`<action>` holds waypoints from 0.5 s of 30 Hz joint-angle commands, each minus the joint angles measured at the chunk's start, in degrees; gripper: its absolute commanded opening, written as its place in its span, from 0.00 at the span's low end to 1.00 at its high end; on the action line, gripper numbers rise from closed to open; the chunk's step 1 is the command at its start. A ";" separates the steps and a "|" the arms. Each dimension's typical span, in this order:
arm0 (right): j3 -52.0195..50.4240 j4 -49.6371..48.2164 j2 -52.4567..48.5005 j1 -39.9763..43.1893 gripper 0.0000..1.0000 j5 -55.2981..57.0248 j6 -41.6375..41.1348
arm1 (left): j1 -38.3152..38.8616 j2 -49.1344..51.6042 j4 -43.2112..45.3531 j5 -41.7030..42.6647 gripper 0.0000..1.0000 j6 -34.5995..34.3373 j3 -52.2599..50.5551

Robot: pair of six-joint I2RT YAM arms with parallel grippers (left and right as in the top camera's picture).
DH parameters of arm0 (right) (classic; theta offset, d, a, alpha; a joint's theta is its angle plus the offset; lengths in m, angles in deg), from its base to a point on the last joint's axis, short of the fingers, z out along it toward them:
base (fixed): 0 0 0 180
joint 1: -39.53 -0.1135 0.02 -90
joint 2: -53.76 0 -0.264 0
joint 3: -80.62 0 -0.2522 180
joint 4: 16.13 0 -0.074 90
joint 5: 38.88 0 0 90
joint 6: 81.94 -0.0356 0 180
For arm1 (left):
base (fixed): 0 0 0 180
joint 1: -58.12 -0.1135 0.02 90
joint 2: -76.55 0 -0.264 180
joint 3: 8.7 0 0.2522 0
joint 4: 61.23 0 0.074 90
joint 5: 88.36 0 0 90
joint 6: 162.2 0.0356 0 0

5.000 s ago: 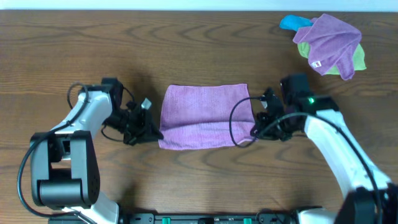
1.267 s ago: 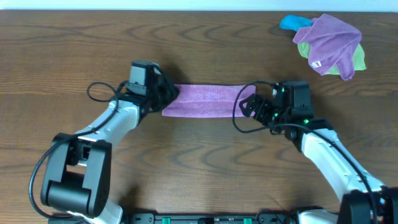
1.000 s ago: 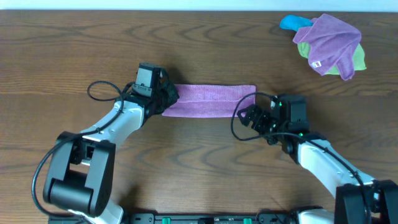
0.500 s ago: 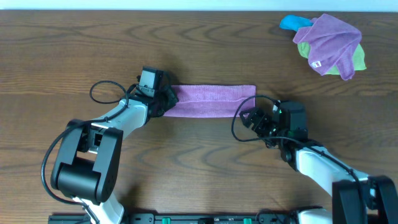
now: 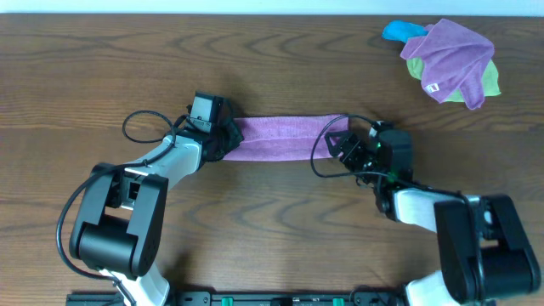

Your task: Fold the cloth

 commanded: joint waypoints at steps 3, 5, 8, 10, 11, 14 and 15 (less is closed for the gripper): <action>-2.03 -2.47 -8.44 -0.15 0.74 4.09 -1.68 | 0.15 0.39 -0.42 -1.03 0.06 1.01 0.59; -1.99 -4.31 -10.23 -0.81 0.74 5.31 -2.34 | 0.15 0.39 -0.42 -1.03 0.05 1.03 0.59; -1.86 -7.10 -12.68 -2.05 0.73 6.73 -2.32 | 0.15 0.39 -0.44 -0.98 0.06 1.01 0.59; -1.81 -8.92 -14.21 -3.08 0.71 8.24 -2.29 | 0.15 0.39 -0.48 -0.98 0.06 1.03 0.59; -1.79 -9.68 -14.78 -3.45 0.65 8.83 -2.29 | 0.15 0.39 -0.63 -1.01 0.06 1.03 0.59; -1.49 -10.73 -15.80 -4.44 0.43 10.45 -2.08 | 0.15 0.39 -1.38 -1.01 0.06 1.05 0.59; -1.44 -10.93 -15.80 -4.68 0.36 10.97 -1.53 | 0.15 0.39 -1.64 -1.03 0.06 1.11 0.59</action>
